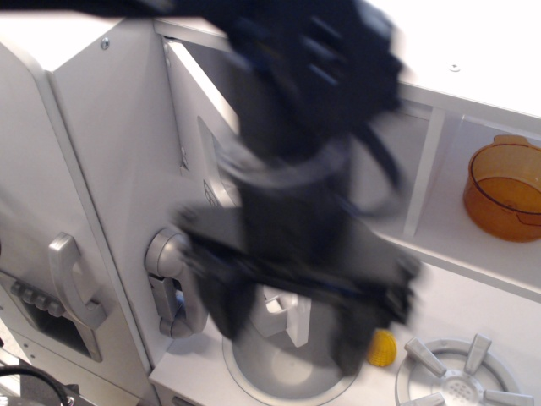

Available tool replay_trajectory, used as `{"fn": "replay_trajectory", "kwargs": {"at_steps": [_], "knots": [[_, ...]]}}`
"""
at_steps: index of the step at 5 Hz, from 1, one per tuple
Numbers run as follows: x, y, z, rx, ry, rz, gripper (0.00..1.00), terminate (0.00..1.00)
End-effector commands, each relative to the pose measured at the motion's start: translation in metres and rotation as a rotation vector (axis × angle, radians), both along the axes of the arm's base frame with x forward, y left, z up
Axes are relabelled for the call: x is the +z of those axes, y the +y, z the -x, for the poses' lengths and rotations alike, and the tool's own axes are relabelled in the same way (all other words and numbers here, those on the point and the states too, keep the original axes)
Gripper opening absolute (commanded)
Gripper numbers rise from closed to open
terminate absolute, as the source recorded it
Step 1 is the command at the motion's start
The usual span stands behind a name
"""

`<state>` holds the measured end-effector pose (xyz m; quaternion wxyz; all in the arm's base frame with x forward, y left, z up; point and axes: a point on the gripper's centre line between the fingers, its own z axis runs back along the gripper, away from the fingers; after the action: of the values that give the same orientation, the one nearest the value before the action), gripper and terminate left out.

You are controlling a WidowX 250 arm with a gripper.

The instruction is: Close microwave

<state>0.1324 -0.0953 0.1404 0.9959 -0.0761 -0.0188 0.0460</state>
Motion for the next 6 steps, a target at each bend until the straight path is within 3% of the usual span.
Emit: {"fn": "replay_trajectory", "kwargs": {"at_steps": [1,3,6], "knots": [[0.008,0.06,-0.013,0.123,-0.041,-0.076,1.0,0.0],[-0.006,0.09,-0.028,0.275,-0.094,-0.112,1.0,0.0],[-0.026,0.07,-0.058,0.355,-0.072,-0.146,1.0,0.0]]}}
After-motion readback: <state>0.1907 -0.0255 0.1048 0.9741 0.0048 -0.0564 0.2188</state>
